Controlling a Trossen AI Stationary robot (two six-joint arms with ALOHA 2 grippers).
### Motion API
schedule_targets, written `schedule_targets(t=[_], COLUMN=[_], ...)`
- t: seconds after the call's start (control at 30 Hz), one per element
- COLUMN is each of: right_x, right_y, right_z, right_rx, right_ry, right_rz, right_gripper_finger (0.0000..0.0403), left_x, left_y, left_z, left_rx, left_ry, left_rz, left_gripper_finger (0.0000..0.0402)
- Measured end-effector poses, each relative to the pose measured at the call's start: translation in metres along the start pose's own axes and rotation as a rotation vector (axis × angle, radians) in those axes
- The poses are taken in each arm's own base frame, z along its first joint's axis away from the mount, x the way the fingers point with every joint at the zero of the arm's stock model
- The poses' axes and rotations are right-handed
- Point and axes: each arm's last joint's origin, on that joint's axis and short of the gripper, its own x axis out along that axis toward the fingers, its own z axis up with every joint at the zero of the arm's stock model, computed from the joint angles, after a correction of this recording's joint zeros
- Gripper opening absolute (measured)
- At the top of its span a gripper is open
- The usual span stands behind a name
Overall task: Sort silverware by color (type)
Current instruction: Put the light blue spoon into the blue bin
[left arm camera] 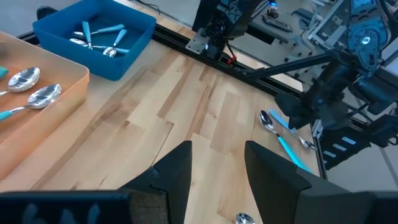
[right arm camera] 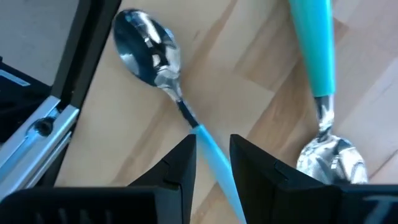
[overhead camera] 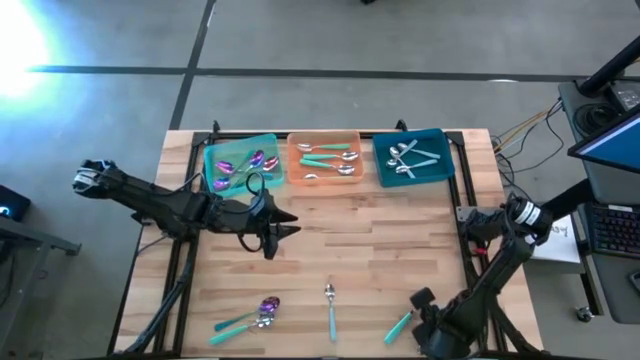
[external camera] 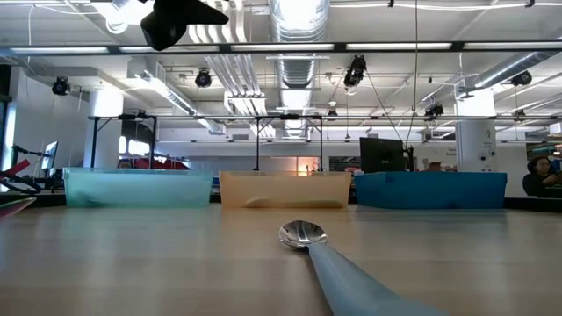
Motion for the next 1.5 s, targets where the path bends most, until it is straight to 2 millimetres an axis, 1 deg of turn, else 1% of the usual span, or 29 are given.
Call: schedule_targets(t=[0.2, 0.4, 0.8, 1.07, 1.2, 1.5], right_x=[0.003, 0.007, 0.01, 0.007, 0.004, 0.007], right_y=[0.009, 0.005, 0.0, 0.002, 0.005, 0.003], right_z=[-0.006, -0.01, -0.011, -0.008, -0.004, -0.005], right_rx=[-0.03, -0.022, -0.028, -0.031, -0.067, -0.083], right_ry=[-0.005, -0.02, -0.069, -0.086, -0.102, -0.104], right_rz=[0.001, -0.063, -0.174, -0.166, -0.156, -0.172], right_gripper_finger=[0.0089, 0.0089, 0.0089, 0.0089, 0.0089, 0.0089], left_x=[0.0, 0.0, 0.0, 0.0, 0.0, 0.0], left_y=[0.0, 0.0, 0.0, 0.0, 0.0, 0.0], left_z=[0.0, 0.0, 0.0, 0.0, 0.0, 0.0], left_rx=[0.0, 0.0, 0.0, 0.001, 0.001, 0.001], left_ry=[0.0, 0.0, 0.0, 0.001, 0.001, 0.001], left_rz=[0.0, 0.0, 0.001, 0.001, 0.0, 0.001], left_gripper_finger=[0.0132, 0.0132, 0.0132, 0.0132, 0.0132, 0.0132])
